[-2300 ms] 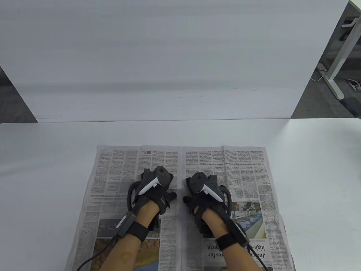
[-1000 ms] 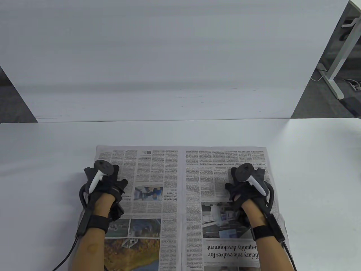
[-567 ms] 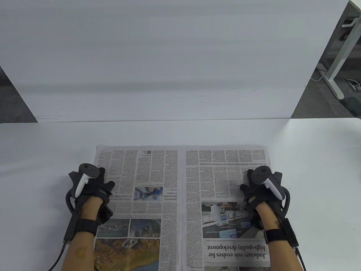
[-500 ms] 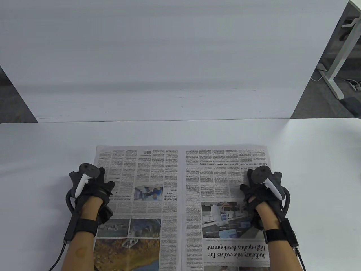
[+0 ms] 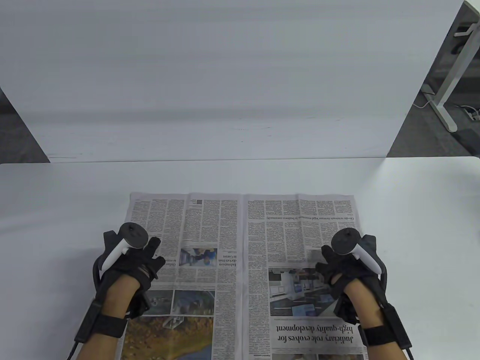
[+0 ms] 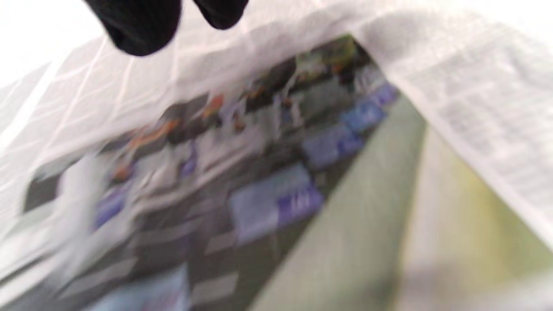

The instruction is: Unfold folded newspaper and lay flat

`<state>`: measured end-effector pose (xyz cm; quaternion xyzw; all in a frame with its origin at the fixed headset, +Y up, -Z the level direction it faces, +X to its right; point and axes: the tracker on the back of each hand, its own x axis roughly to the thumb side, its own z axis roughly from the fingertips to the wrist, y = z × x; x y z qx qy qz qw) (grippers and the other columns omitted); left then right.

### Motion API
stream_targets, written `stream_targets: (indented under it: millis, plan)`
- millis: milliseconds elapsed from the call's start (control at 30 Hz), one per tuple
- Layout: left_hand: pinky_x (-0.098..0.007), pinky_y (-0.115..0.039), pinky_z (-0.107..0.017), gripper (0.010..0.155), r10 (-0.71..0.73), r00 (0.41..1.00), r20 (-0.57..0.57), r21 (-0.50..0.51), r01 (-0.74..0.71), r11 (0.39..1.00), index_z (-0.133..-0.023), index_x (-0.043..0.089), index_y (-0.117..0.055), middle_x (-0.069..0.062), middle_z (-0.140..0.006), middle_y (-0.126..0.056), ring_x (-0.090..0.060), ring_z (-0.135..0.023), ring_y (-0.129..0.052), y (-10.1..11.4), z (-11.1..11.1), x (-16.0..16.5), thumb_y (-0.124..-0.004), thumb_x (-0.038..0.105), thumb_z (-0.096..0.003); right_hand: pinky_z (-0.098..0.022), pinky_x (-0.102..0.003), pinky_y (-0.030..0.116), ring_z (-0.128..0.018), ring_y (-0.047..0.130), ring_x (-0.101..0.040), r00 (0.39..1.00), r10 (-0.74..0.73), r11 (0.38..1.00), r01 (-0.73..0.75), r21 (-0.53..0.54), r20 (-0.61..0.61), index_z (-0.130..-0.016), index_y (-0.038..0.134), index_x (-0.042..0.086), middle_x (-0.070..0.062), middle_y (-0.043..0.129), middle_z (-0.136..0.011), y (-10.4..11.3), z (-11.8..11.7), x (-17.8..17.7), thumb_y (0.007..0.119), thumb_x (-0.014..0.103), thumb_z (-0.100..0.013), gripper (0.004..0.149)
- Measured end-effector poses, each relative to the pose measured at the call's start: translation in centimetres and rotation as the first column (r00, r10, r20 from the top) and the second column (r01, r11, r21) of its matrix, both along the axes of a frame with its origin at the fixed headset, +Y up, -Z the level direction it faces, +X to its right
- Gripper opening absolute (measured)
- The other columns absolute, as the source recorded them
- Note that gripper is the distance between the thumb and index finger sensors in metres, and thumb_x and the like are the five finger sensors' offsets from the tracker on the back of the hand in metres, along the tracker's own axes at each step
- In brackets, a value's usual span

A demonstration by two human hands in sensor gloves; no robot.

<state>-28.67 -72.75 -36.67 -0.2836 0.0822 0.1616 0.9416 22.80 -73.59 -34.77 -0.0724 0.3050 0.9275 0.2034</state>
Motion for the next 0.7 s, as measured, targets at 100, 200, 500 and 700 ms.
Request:
stream_targets:
  millis: [100,200,500,700]
  plan:
    - [-0.073,-0.027,-0.071,0.065,-0.116,0.993,0.033,0.002,0.116,0.993,-0.105,0.040,-0.043,-0.010,-0.116,-0.025,-0.051,-0.106,-0.023,0.2,0.9,0.9,-0.070,0.045,-0.0466,-0.057,-0.078,0.017,-0.099,0.013,-0.052,0.999,0.012,0.998,-0.014,-0.065,-0.041,-0.107,0.047,0.018,-0.016,0.023,-0.115,0.7,1.2,-0.4,0.068,0.046,-0.050,0.067]
    - [-0.073,-0.031,-0.071,0.061,-0.164,0.985,0.053,-0.019,0.165,0.986,-0.105,0.037,-0.053,-0.013,-0.116,-0.038,-0.051,-0.107,-0.031,0.3,1.4,1.4,-0.070,0.043,-0.0467,-0.059,-0.077,0.023,-0.099,0.027,-0.055,0.998,0.046,0.998,-0.048,-0.049,-0.042,-0.104,0.056,0.012,-0.022,0.038,-0.113,1.3,1.9,-0.5,0.070,0.042,-0.049,0.065]
    - [-0.073,-0.036,-0.071,0.060,-0.135,0.990,0.032,-0.046,0.136,0.990,-0.104,0.032,-0.058,-0.011,-0.115,-0.039,-0.053,-0.105,-0.038,-1.1,0.9,1.2,-0.069,0.043,-0.0467,-0.060,-0.076,0.025,-0.100,0.026,-0.055,0.998,0.069,0.995,-0.069,-0.075,0.006,-0.104,0.050,0.013,-0.019,0.032,-0.113,-0.6,1.1,0.4,0.069,0.043,-0.049,0.065]
    - [-0.074,-0.033,-0.071,0.062,-0.084,0.996,-0.026,0.012,0.085,0.996,-0.105,0.037,-0.049,-0.007,-0.115,-0.029,-0.052,-0.105,-0.025,-2.3,-0.9,0.8,-0.069,0.044,-0.0465,-0.062,-0.076,0.026,-0.100,0.018,-0.052,0.994,0.106,0.994,-0.107,0.008,0.040,-0.105,0.038,0.020,-0.014,0.021,-0.114,-1.9,-0.6,0.7,0.069,0.044,-0.049,0.069]
